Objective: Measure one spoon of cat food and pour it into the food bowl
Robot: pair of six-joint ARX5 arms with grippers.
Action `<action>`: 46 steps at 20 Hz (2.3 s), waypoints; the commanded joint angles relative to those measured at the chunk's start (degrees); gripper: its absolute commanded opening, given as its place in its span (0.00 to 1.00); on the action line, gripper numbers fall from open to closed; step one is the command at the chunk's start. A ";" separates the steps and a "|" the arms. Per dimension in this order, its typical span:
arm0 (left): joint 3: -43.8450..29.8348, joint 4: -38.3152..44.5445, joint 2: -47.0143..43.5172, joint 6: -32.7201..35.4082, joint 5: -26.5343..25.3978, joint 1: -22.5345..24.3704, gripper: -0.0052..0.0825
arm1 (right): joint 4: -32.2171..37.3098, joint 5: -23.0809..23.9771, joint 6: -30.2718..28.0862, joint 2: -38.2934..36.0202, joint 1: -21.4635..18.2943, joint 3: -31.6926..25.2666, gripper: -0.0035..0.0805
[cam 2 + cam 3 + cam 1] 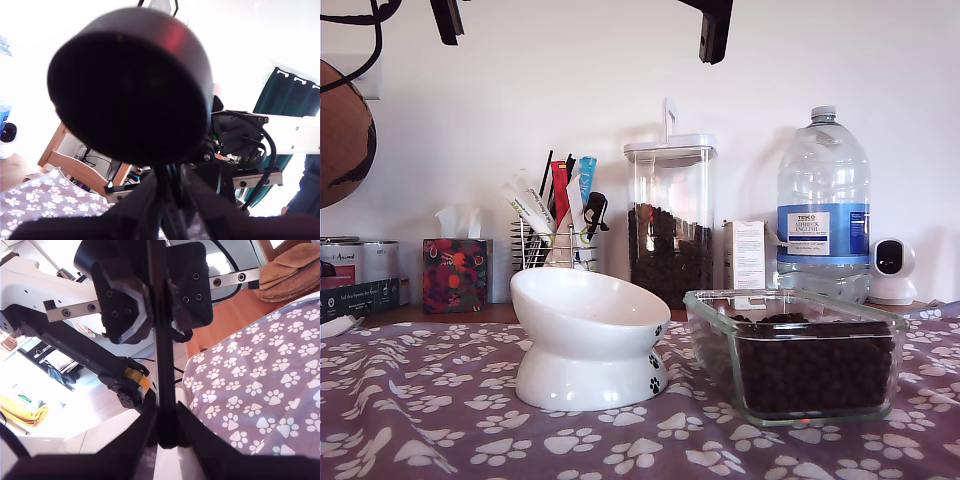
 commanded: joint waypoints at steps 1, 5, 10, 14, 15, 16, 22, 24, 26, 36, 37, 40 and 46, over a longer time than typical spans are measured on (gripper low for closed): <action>0.42 0.31 0.20 1.11 -0.90 0.55 0.03 | -0.24 -0.70 0.81 0.00 0.26 0.31 0.13; 0.42 0.28 0.20 1.14 -0.76 0.55 0.03 | -0.26 -0.72 1.42 0.00 0.28 0.31 0.36; 0.42 0.26 0.20 1.14 -0.94 0.55 0.04 | -0.44 -0.81 1.33 0.00 0.26 0.33 0.49; 0.42 0.15 0.20 1.14 -0.94 0.55 0.03 | -0.37 -0.31 -0.85 0.00 -0.02 0.33 0.49; 0.42 -0.26 0.20 1.16 -0.92 0.55 0.03 | -0.42 0.24 -1.33 0.00 -0.55 0.33 0.51; 0.44 -0.96 0.20 1.18 -0.94 0.55 0.04 | -0.61 0.87 -2.23 0.00 -1.16 0.33 0.51; 0.85 -5.35 0.20 1.31 -2.62 0.57 0.04 | -2.69 2.64 -7.21 -0.42 -6.29 0.72 0.51; 1.16 -7.74 0.20 1.36 -4.26 0.70 0.04 | -6.34 5.53 -10.14 -0.81 -6.84 1.92 0.51; 2.23 -12.02 0.20 1.29 -6.56 0.70 0.04 | -11.32 11.87 -14.88 -1.77 -6.69 3.13 0.51; 14.67 -44.54 1.29 -4.09 -17.94 0.70 0.04 | -11.93 59.89 -21.11 -4.00 11.56 3.63 0.51; 15.43 -46.14 1.36 -5.38 -18.16 0.70 0.04 | -10.27 63.58 -21.33 -3.98 12.98 3.63 0.51; 17.11 -49.35 1.70 -8.44 -17.94 0.70 0.04 | -5.55 66.05 -21.49 -3.85 15.23 3.63 0.50; 18.45 -50.93 1.70 -8.87 -16.72 0.66 0.04 | -3.96 61.53 -20.96 -2.95 15.65 3.63 0.52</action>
